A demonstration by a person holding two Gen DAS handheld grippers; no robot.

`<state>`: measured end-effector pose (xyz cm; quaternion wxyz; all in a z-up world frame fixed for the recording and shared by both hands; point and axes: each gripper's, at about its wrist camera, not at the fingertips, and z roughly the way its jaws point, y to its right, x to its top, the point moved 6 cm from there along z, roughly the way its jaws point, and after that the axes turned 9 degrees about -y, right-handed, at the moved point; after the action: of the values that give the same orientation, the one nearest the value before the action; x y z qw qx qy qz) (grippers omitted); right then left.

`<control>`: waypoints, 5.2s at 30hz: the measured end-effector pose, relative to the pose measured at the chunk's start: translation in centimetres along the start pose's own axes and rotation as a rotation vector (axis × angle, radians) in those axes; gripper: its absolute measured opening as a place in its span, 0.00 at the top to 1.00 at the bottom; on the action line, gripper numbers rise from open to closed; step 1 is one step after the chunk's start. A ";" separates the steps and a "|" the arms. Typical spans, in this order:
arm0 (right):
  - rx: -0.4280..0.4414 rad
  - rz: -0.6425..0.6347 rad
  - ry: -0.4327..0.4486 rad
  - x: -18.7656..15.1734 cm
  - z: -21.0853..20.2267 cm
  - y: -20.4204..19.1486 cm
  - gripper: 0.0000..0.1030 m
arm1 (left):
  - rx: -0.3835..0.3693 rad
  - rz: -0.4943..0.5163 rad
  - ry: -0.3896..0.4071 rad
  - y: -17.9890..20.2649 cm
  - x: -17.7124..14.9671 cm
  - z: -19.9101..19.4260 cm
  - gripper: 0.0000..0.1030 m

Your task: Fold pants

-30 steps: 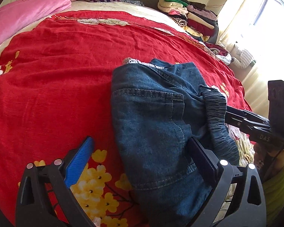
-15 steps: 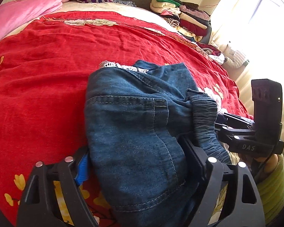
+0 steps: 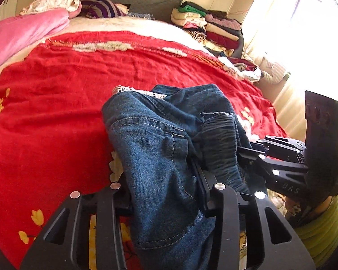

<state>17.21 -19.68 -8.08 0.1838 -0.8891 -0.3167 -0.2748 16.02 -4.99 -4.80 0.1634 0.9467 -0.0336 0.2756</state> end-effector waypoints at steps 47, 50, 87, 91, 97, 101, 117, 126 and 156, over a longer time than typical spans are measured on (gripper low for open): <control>-0.150 0.057 -0.078 7.0 7.7 1.9 0.70 | 0.090 -0.057 0.003 -9.5 6.2 2.6 0.50; -0.167 0.093 -0.099 6.7 8.2 2.6 0.63 | 0.082 -0.061 -0.015 -10.1 5.9 3.1 0.45; -0.354 0.122 0.199 -0.4 -9.0 -4.1 0.09 | 0.161 -0.002 0.120 -4.8 -3.3 -11.8 0.04; -0.351 0.133 0.176 -2.4 -9.2 -4.0 0.09 | 0.180 -0.014 0.106 -4.2 -6.4 -11.2 0.04; -0.357 0.150 0.135 -5.4 -8.9 -4.2 0.09 | 0.197 -0.033 0.064 -4.0 -8.9 -9.9 0.04; -0.357 0.178 0.126 -6.6 -8.4 -4.1 0.09 | 0.195 -0.036 0.067 -4.0 -8.9 -9.9 0.04; -0.327 0.177 0.100 -7.1 -7.0 -4.5 0.09 | 0.227 -0.031 0.047 -3.7 -9.2 -9.6 0.04; -0.329 0.177 0.097 -7.1 -6.9 -4.5 0.09 | 0.235 -0.040 0.045 -3.8 -9.3 -9.6 0.04; -0.331 0.179 0.096 -7.2 -6.8 -4.6 0.09 | 0.243 -0.042 0.040 -3.8 -9.5 -9.5 0.04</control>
<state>7.01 -23.04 -6.41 0.0738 -0.9176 -0.1777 -0.3479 3.74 1.50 -3.40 0.0539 0.9544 0.0229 0.2929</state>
